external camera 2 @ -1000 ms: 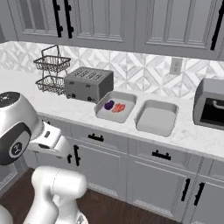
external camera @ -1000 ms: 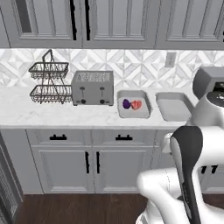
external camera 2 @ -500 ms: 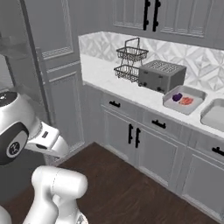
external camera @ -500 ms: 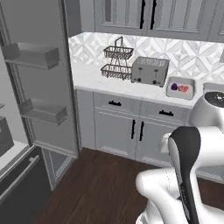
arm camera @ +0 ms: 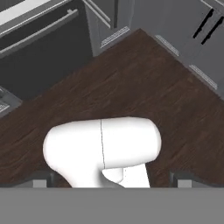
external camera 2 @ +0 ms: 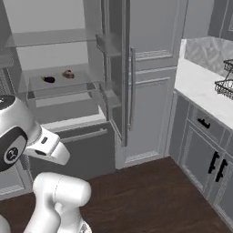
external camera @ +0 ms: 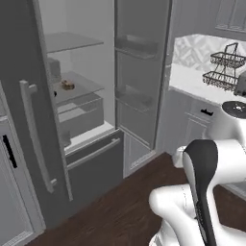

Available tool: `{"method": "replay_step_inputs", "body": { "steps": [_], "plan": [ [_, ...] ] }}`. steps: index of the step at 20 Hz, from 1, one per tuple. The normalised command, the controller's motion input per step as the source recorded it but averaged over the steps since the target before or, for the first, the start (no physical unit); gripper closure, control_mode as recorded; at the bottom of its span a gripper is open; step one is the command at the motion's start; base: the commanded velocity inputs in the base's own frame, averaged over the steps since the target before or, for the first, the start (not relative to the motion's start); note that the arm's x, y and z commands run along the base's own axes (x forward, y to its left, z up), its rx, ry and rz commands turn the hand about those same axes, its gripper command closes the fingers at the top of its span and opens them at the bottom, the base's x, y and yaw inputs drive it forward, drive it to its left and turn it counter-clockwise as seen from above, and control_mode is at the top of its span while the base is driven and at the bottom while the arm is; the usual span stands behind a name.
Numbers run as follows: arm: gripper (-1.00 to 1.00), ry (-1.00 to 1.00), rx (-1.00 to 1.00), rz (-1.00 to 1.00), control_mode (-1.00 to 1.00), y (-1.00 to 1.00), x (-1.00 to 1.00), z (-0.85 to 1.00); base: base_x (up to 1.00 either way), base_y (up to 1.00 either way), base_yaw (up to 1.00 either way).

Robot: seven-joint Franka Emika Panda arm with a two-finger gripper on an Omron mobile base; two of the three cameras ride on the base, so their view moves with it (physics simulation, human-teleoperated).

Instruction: Place one eggplant and one steak in each tupperware on the nearby counter, to pack two identical lunches.

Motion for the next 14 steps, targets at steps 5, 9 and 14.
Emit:
{"method": "replay_step_inputs", "body": {
  "steps": [5,9,14],
  "plan": [
    [-1.00,0.00,0.00,0.00,1.00,0.00,0.00,0.00,0.22,-0.27,0.60],
    [-1.00,0.00,0.00,0.00,1.00,0.00,0.00,0.00,0.24,-0.39,0.48],
    [-1.00,0.00,0.00,0.00,1.00,0.00,0.00,0.00,0.53,-0.44,0.27]
  ]
}}
